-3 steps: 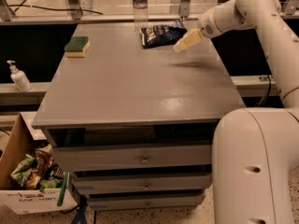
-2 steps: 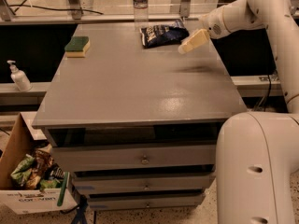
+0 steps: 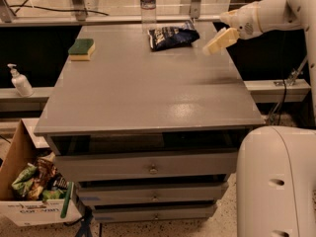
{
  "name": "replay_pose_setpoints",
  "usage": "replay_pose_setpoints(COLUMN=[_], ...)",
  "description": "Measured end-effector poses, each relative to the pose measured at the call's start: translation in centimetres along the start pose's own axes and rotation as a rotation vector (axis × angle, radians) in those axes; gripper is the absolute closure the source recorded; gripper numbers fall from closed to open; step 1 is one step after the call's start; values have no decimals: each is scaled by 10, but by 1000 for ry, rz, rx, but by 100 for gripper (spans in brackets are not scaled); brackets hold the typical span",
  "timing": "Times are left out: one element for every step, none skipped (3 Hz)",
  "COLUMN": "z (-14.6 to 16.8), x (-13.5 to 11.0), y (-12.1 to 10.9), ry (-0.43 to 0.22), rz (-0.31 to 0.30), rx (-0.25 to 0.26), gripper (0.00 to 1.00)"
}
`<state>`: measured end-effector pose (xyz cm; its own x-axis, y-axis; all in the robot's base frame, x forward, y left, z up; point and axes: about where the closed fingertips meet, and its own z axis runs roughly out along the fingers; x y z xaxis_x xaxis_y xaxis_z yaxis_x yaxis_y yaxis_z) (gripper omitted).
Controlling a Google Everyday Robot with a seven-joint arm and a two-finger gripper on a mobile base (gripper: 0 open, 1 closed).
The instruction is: Move blue chip bag near water bottle
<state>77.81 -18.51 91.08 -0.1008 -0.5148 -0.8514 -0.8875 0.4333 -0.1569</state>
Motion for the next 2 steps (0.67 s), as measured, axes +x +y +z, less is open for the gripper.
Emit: replay_pose_setpoints(z=[-28,-28], x=[-2,-2], y=[-4,-4], ry=[-22,-22], rz=[-17,-17], rx=[28,28], gripper=[0,0])
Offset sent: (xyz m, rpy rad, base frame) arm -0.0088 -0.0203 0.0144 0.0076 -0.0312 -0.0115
